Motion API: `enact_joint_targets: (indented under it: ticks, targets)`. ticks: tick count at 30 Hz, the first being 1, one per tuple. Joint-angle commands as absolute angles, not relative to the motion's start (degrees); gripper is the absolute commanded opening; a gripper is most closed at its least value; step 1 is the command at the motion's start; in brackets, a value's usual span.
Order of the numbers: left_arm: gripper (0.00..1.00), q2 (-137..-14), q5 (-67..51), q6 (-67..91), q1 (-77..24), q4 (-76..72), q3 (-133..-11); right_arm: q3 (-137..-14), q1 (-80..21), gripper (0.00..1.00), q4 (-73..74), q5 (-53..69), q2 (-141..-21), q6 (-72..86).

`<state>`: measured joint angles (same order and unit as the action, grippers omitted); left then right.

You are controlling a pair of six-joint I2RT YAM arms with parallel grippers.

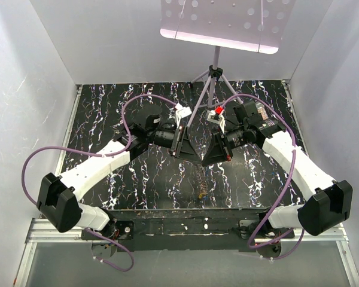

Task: Put the keys on the keyring

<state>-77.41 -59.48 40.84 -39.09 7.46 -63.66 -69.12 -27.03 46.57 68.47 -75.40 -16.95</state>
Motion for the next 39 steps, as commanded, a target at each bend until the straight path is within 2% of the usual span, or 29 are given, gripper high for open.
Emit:
enact_joint_targets:
  ticks: [1,6,20,28,35,36,37,39]
  targets:
    - [0.44,-77.87,-58.72,34.64,-39.73,17.03,-68.37,-71.81,-27.25,0.01,46.32,70.58,-74.80,-17.23]
    - [0.43,-79.01,-57.48,30.94,-39.73,22.67,-71.27,-71.81,-27.25,0.01,46.14,70.66,-74.71,-17.05]
    - [0.38,-82.53,-57.65,29.36,-41.75,25.14,-74.18,-71.46,-27.25,0.01,45.62,70.93,-74.27,-16.44]
    - [0.31,-83.85,-57.92,28.74,-42.54,25.93,-75.23,-71.37,-27.25,0.01,45.44,70.93,-74.09,-16.17]
    - [0.14,-84.55,-58.09,27.78,-42.63,27.07,-76.11,-71.28,-27.25,0.01,45.35,71.02,-74.00,-16.00]
    - [0.11,-84.64,-58.18,27.60,-42.63,27.16,-76.11,-71.28,-27.25,0.01,45.35,71.10,-73.92,-16.00]
    - [0.00,-84.90,-58.53,27.51,-42.63,27.25,-76.11,-71.28,-27.25,0.01,45.35,71.19,-73.83,-16.00]
    - [0.00,-84.64,-58.36,27.16,-42.54,27.33,-76.20,-71.10,-27.25,0.01,45.09,71.19,-73.57,-15.82]
